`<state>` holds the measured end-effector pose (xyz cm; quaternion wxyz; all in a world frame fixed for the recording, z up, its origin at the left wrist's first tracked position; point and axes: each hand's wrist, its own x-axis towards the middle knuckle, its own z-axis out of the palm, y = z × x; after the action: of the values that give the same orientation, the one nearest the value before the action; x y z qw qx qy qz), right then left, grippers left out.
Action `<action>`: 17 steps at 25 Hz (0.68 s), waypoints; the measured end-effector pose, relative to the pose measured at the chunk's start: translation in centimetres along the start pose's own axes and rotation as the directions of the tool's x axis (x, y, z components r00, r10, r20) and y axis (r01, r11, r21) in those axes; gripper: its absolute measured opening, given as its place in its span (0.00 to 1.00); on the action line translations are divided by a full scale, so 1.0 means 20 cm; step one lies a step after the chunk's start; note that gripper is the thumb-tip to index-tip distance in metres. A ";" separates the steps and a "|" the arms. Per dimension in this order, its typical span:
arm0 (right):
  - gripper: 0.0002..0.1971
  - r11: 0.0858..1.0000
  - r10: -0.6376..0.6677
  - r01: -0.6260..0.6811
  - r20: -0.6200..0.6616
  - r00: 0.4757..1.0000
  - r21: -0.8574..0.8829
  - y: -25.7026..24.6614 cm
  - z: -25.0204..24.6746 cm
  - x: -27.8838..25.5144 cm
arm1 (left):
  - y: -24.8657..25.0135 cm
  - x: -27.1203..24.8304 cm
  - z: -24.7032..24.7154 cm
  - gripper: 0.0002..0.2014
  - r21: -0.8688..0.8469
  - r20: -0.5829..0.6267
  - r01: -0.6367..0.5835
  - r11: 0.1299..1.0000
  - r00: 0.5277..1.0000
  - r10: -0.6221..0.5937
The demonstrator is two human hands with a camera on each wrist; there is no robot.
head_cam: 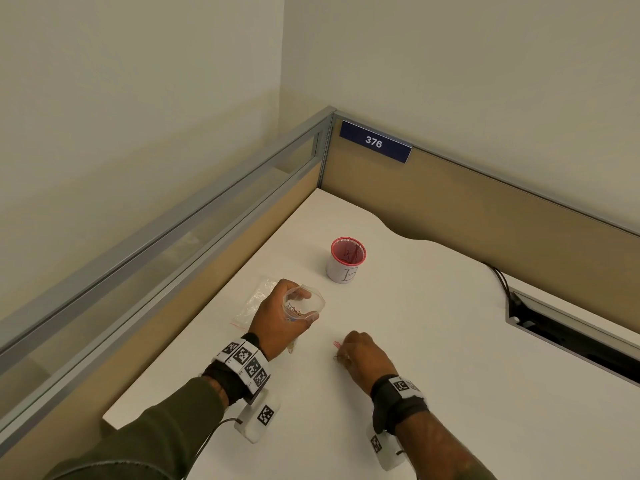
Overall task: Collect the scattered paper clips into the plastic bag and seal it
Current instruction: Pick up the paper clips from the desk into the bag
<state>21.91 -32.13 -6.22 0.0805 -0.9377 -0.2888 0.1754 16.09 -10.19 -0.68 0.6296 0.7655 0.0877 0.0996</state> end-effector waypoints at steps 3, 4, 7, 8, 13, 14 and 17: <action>0.12 0.997 0.065 -0.065 -0.016 0.998 0.040 0.09 -0.03 -0.07 | 0.00 0.00 0.02 0.20 0.009 0.003 -0.001 1.000 1.000 0.001; 0.14 0.995 0.078 -0.076 -0.020 0.997 0.068 0.13 -0.04 -0.10 | 0.00 0.00 0.03 0.20 0.014 0.006 -0.002 1.000 1.000 0.002; 0.27 0.994 0.082 -0.086 0.061 0.995 0.072 0.17 -0.07 -0.17 | -0.01 -0.01 0.06 0.20 0.016 0.024 -0.010 1.000 1.000 0.010; 0.29 0.994 0.085 -0.091 0.090 0.992 0.059 0.16 -0.07 -0.17 | -0.01 -0.01 0.07 0.20 0.011 0.034 -0.012 1.000 0.999 0.012; 0.13 0.997 0.034 -0.035 -0.007 0.999 -0.066 0.01 0.02 -0.14 | 0.02 -0.01 0.07 0.20 0.022 0.028 -0.020 1.000 0.999 0.020; 0.11 0.996 0.032 -0.034 -0.028 0.999 -0.084 -0.01 0.03 -0.14 | 0.02 0.00 0.07 0.21 0.017 0.028 -0.021 1.000 0.999 0.021; 0.08 0.995 0.049 -0.054 -0.059 0.997 -0.090 -0.05 0.02 -0.12 | 0.02 0.00 0.05 0.21 0.009 0.022 -0.022 1.000 1.000 0.022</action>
<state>19.33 -32.61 -5.69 0.0413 -0.9522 -0.2697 0.1373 16.37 -11.18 -0.45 0.6257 0.7705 0.0731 0.0977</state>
